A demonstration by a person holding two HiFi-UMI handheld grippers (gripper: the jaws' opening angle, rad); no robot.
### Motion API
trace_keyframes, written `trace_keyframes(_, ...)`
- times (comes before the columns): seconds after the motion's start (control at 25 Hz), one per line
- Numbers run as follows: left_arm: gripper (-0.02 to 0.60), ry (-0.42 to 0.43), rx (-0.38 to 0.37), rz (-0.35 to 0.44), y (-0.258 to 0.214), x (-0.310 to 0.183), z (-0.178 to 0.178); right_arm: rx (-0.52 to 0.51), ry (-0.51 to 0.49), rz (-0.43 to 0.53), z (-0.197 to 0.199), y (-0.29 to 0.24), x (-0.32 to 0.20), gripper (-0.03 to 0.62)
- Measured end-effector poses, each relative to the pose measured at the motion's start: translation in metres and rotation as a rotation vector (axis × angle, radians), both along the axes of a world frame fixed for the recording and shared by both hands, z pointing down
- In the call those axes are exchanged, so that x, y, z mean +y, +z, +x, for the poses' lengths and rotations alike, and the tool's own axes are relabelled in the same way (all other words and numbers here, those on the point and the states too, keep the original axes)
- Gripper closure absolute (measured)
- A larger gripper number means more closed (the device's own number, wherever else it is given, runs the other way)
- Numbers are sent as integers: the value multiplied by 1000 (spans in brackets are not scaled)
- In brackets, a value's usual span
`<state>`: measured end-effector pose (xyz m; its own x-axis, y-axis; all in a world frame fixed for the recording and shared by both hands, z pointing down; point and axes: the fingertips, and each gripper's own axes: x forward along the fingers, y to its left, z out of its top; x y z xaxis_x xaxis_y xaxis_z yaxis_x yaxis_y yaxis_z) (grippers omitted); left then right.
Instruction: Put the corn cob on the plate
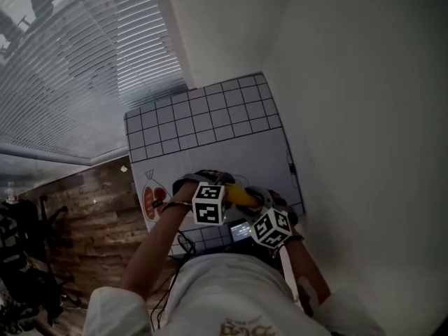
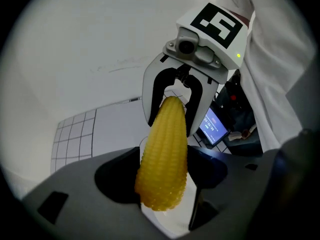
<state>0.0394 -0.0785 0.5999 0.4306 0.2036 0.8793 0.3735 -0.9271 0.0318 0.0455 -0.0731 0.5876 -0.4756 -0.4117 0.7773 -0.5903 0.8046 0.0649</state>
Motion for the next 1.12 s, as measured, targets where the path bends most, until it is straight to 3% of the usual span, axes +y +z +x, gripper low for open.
trace_keyframes(0.56,299,-351,9,7,7,-1,-88,12,-379,12,-85,2,-5,353)
trace_keyframes(1.12,304,-511,-14,-17,25,6,-127,62,-557,-12,-122,25,-1,352)
